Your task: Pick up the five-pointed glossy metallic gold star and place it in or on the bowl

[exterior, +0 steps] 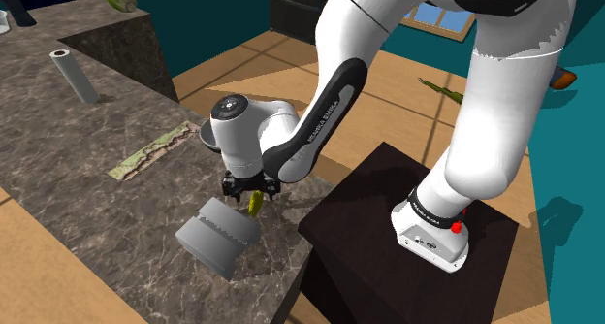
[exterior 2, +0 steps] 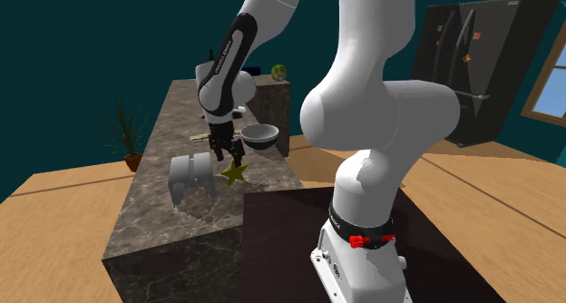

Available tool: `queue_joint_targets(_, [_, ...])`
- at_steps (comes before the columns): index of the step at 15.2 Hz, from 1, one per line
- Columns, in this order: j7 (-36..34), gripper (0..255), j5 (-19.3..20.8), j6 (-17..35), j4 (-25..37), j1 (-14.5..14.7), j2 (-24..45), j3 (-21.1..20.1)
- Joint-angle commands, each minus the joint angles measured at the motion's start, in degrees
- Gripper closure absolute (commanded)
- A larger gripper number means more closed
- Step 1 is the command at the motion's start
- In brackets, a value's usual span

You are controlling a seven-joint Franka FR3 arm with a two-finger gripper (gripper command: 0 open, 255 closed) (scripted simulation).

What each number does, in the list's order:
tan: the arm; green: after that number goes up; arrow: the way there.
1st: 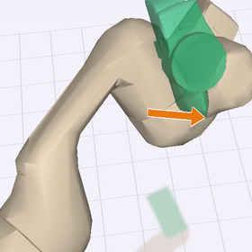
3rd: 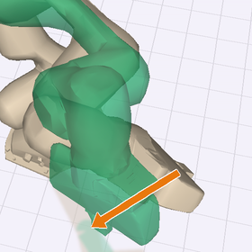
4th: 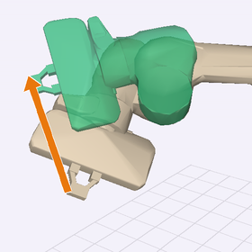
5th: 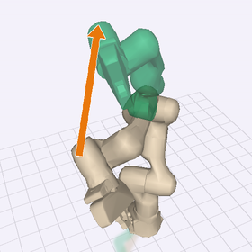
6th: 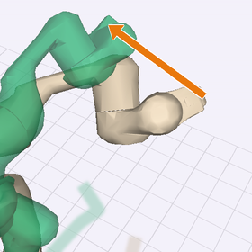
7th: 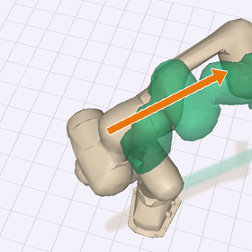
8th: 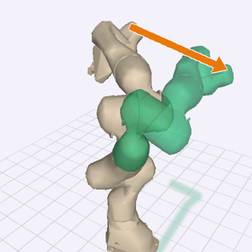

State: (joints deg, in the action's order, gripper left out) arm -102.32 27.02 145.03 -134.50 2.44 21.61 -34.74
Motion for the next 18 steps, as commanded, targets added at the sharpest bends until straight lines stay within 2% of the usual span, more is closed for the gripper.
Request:
queue_joint_targets(1, [-2.38,0,2.42,1.10,0.82,1.61,2.28,1.81])
queue_joint_targets(7, [-5.35,0,6.73,3.98,1.55,4.03,6.34,5.33])
queue_joint_targets(14, [-5.34,0,6.71,3.97,1.55,4.03,6.34,5.32])
queue_joint_targets(15, [-5.34,255,6.71,3.97,1.55,4.03,6.34,5.32])
queue_joint_targets(18, [-5.34,255,6.71,3.97,1.55,4.03,6.34,5.32])
